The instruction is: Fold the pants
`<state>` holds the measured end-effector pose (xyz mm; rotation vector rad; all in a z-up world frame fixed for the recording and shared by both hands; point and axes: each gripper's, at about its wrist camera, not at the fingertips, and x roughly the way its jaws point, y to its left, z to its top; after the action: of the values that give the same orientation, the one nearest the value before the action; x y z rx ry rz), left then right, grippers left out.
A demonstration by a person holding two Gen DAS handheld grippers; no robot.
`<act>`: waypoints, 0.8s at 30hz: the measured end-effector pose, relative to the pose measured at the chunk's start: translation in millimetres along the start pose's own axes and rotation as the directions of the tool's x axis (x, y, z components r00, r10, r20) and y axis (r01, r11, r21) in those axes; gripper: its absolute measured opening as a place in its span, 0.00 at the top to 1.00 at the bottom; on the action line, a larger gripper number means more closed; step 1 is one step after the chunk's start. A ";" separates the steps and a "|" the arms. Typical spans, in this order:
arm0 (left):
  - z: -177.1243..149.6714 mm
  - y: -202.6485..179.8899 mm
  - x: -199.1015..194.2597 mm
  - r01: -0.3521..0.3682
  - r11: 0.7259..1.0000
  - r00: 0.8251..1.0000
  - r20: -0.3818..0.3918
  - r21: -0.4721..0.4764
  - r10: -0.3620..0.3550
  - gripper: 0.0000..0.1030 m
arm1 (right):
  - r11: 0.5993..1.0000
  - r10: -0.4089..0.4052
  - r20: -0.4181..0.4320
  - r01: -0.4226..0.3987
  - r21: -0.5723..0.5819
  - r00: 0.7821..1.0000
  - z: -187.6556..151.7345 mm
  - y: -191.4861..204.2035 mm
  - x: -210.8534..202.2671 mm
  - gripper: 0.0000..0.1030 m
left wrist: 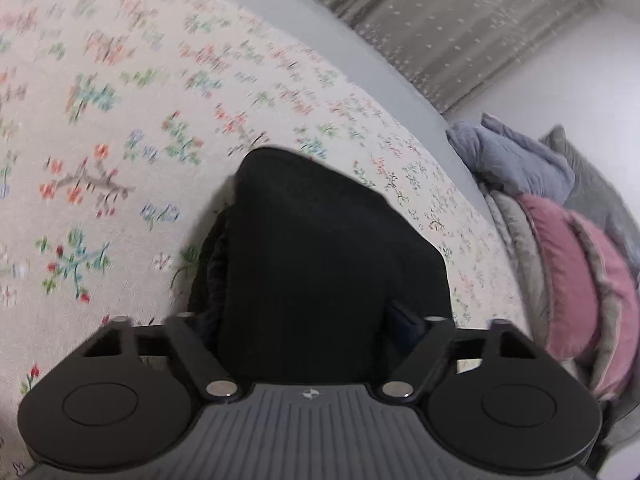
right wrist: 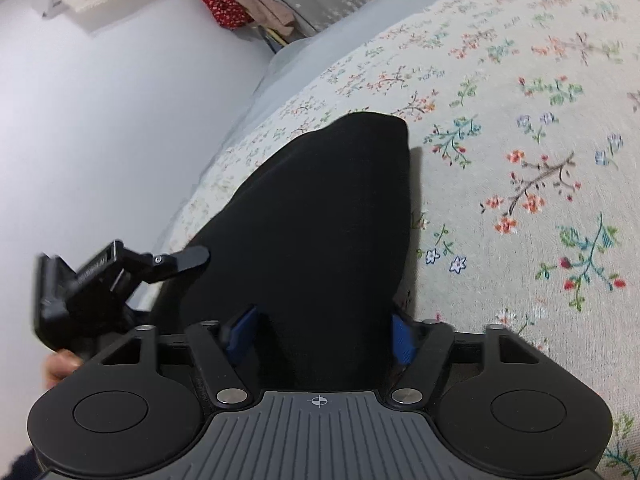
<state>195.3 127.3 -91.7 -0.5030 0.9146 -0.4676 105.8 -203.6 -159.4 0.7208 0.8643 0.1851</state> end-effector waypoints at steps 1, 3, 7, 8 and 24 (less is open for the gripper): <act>-0.2 -2.4 -0.4 -0.006 1.000 1.000 0.010 0.010 0.006 0.31 | 1.000 -0.015 0.003 0.015 -0.010 1.000 1.5 0.7 2.8 0.62; -0.3 -9.2 -2.7 -0.017 0.999 1.000 0.023 0.031 0.017 0.38 | 1.000 -0.018 0.016 0.018 -0.019 1.000 5.2 2.8 -0.4 0.75; 2.2 -18.9 -8.2 0.016 1.000 0.999 0.052 0.002 -0.017 0.50 | 0.994 -0.039 0.049 0.043 -0.102 0.998 15.6 20.3 -15.5 0.80; 3.0 -22.8 -9.7 0.047 0.999 0.997 0.066 -0.001 -0.047 0.52 | 0.991 -0.039 0.059 0.047 -0.125 0.997 18.8 24.1 -20.6 0.80; -26.1 -123.4 94.2 0.100 0.992 0.992 0.070 0.072 -0.105 0.53 | 0.984 -0.111 0.045 0.116 -0.134 0.993 126.5 -80.2 -98.0 0.73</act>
<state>202.8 -30.0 -90.7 -0.5027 0.8020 -0.5681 126.3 -369.3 -94.9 0.5439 0.8455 0.1272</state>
